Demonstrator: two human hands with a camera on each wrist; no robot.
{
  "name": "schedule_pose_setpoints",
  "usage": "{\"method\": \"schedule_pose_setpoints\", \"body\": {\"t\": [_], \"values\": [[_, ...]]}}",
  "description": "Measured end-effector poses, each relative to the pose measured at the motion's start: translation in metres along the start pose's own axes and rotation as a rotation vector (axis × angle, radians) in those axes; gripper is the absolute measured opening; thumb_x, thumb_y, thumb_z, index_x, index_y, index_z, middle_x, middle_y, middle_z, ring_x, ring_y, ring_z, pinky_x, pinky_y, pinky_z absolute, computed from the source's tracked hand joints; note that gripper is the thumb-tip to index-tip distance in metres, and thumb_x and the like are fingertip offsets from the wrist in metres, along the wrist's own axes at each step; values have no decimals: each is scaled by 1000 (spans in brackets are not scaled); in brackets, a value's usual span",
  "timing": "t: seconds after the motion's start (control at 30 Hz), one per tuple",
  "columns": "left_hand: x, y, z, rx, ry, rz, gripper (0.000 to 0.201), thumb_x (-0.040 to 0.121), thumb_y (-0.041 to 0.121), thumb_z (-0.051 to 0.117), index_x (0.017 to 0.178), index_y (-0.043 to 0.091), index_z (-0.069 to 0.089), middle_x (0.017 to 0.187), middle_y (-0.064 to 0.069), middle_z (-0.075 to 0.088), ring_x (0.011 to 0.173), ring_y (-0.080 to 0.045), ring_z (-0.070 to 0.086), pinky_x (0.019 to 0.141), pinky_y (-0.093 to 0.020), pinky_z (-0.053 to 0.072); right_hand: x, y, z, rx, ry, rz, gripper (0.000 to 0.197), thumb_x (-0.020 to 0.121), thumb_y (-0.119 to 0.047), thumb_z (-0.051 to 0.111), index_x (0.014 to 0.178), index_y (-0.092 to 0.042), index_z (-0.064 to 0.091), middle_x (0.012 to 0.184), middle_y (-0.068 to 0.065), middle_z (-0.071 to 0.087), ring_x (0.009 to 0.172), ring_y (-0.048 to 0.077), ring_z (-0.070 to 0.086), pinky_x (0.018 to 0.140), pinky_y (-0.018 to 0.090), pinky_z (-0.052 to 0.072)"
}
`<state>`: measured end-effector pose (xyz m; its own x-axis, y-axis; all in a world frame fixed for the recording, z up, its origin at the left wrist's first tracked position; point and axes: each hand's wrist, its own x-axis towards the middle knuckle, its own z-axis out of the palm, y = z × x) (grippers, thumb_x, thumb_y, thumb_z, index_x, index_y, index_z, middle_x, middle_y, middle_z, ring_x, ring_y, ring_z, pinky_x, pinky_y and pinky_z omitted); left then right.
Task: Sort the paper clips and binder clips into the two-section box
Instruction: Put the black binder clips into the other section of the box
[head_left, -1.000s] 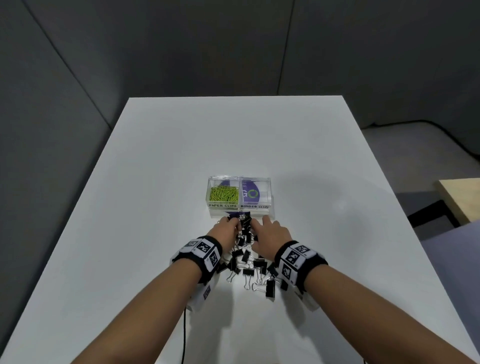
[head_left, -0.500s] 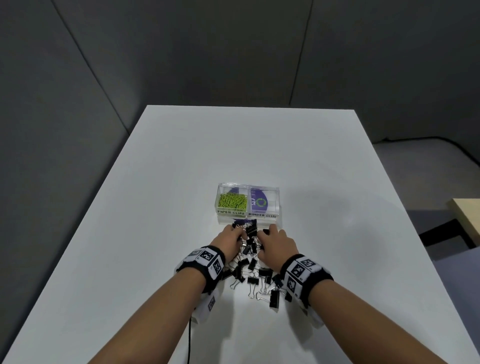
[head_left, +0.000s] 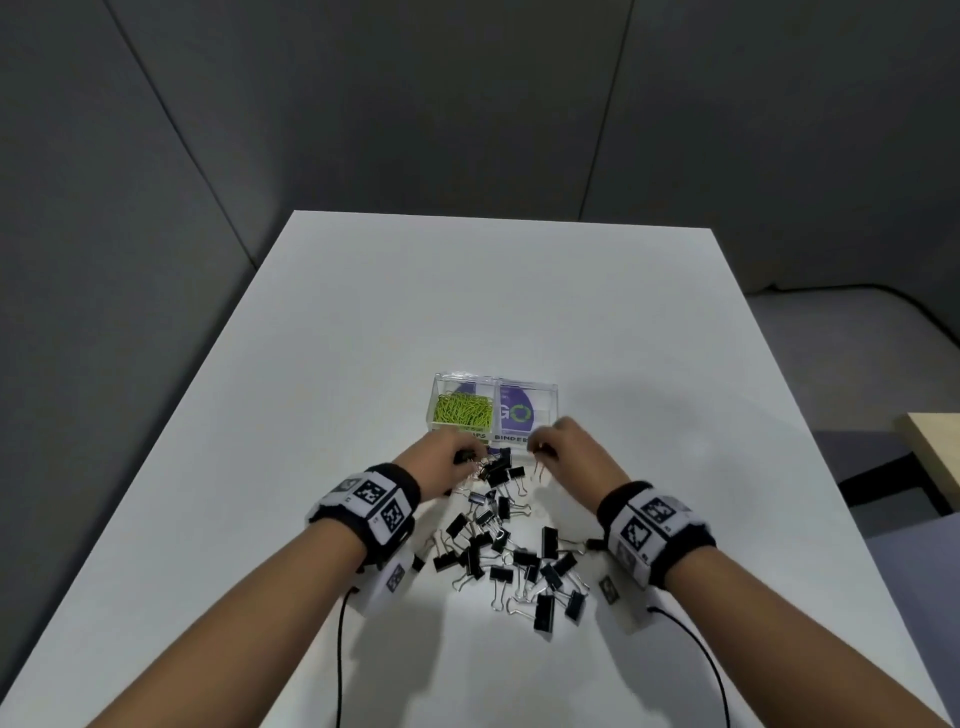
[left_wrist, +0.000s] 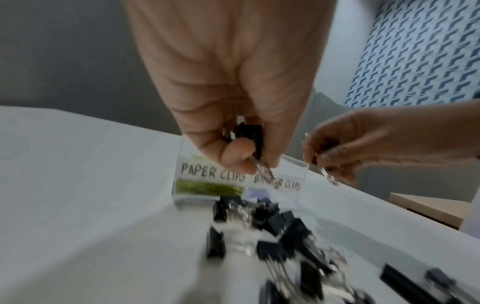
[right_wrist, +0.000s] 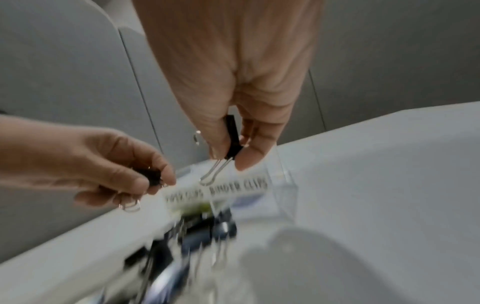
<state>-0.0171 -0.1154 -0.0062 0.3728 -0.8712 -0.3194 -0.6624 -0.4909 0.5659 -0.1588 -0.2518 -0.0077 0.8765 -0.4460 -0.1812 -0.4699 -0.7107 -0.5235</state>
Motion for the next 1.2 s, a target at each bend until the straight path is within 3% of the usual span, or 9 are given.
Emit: {"method": "schedule_pose_setpoints", "body": {"t": [0.1,0.23,0.4,0.63,0.8,0.93,1.0,1.1,1.2], "values": [[11,7,-18,13,80,37,29,93,17,54,121,13,59,124,-7,57,104,-17,55,90,-20,40,29,-7,-23,-25,164,-9,19,94,-9,46,105,-7,62,104,12,54,88,27,58,74,26,43],[33,18,-29,-31,125,22,35,91,13,55,126,15,53,127,-7,57,112,-21,57,96,-27,44,59,-6,-26,-159,74,43,25,91,-2,42,110,-7,58,104,19,55,90,37,58,76,38,45],[60,35,-29,46,150,71,26,93,14,51,119,11,56,120,-8,54,106,-24,57,91,-29,45,49,-2,-25,-119,70,37,43,91,-8,48,133,-14,42,126,13,51,105,32,56,86,38,45],[81,52,-15,238,72,156,32,93,22,53,125,20,54,129,1,51,107,-20,59,81,-25,43,3,19,-23,-93,121,108,35,93,-16,45,127,-19,45,122,4,53,99,22,58,78,34,47],[67,54,-15,294,77,182,36,94,31,50,129,24,52,134,4,49,111,-19,58,84,-31,45,-29,30,-11,-140,-33,172,36,92,-33,47,126,-20,45,125,2,51,98,19,58,80,32,45],[30,38,-11,284,139,199,24,98,27,42,107,17,62,109,2,63,96,-17,62,80,-28,49,-54,33,-1,-212,-279,218,72,81,-56,56,139,-23,29,138,3,38,114,20,52,89,35,45],[7,22,-3,305,72,201,24,96,31,47,112,18,60,111,3,63,95,-13,60,81,-24,50,-67,33,4,-234,-373,218,92,72,-61,62,144,-23,18,140,4,32,116,23,49,88,35,46],[-24,-5,10,393,-106,83,52,87,47,56,132,25,43,128,3,50,97,-12,56,82,-27,50,-85,29,16,-259,-423,190,106,65,-59,71,145,-24,11,137,7,31,116,25,46,87,37,47],[-42,-26,21,410,-222,-90,81,76,47,69,142,26,26,136,-4,38,110,-22,54,88,-34,50,-95,28,30,-273,-402,200,109,64,-52,75,145,-24,7,136,7,29,115,26,43,88,38,50]]}}
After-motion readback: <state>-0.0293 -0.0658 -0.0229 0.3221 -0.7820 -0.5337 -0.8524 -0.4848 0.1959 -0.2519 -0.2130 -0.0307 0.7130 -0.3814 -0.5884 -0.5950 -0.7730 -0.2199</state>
